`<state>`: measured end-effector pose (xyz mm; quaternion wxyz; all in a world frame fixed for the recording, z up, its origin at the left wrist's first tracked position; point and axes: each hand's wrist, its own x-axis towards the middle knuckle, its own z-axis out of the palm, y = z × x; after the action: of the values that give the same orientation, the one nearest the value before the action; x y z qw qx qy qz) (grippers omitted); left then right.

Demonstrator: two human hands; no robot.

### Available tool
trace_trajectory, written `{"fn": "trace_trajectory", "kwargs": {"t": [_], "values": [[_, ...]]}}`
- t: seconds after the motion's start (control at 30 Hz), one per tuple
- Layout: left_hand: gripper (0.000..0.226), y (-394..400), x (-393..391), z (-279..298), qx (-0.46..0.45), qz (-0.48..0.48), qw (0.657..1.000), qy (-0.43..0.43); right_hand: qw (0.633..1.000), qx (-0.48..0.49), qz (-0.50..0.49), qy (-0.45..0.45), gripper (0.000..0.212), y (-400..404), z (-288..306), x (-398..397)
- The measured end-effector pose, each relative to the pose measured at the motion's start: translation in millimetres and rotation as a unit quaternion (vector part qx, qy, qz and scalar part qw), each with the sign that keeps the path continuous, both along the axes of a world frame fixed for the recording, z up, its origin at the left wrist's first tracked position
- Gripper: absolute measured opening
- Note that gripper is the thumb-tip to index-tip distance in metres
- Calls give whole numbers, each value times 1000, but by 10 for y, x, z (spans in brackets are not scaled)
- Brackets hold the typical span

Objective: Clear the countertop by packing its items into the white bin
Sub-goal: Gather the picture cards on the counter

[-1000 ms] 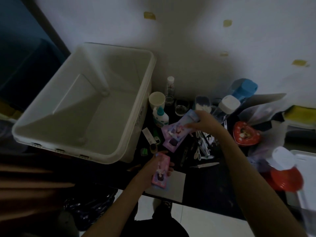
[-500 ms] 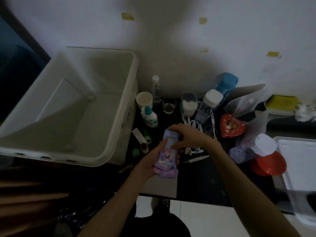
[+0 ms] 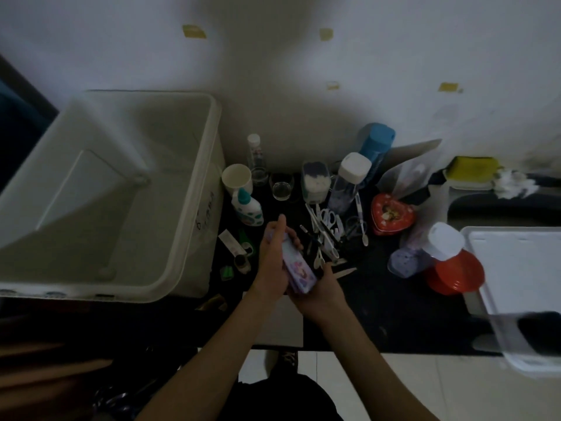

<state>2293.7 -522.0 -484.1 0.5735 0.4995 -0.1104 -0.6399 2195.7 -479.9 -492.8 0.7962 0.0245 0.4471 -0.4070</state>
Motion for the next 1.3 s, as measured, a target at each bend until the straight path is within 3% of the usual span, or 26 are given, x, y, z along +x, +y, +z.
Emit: {"fn": "trace_trajectory", "kwargs": {"t": [0.1,0.2,0.27,0.43,0.63,0.8,0.93,1.03,1.2,1.3], "values": [[25,114,-106,78,-79,-89,993,-9,991,99,-83,-41,39,-55,69,-11],[36,159,-60,149,-120,-207,968,-77,982,166,-59,-74,53,-81,48,-154],[36,187,-15,248,-132,-267,949,-102,980,177,-41,-77,48,-61,51,-248],[33,313,27,333,-182,-330,907,-186,992,127,-8,-9,28,32,70,-303],[23,359,-54,311,-186,-291,916,-203,979,-37,84,180,24,186,107,-340],[17,383,-91,214,-174,-237,920,-259,961,-86,176,194,33,253,101,-577],[17,380,-21,251,-175,-368,862,-300,951,-92,207,209,26,323,56,-699],[21,423,75,197,-175,-428,840,-284,927,-111,237,270,28,371,-23,-771],[19,561,92,3,-132,-389,870,-274,894,-164,264,324,23,415,-61,-900],[19,580,104,-67,-118,-400,866,-274,848,-205,300,387,28,382,-83,-994]]}}
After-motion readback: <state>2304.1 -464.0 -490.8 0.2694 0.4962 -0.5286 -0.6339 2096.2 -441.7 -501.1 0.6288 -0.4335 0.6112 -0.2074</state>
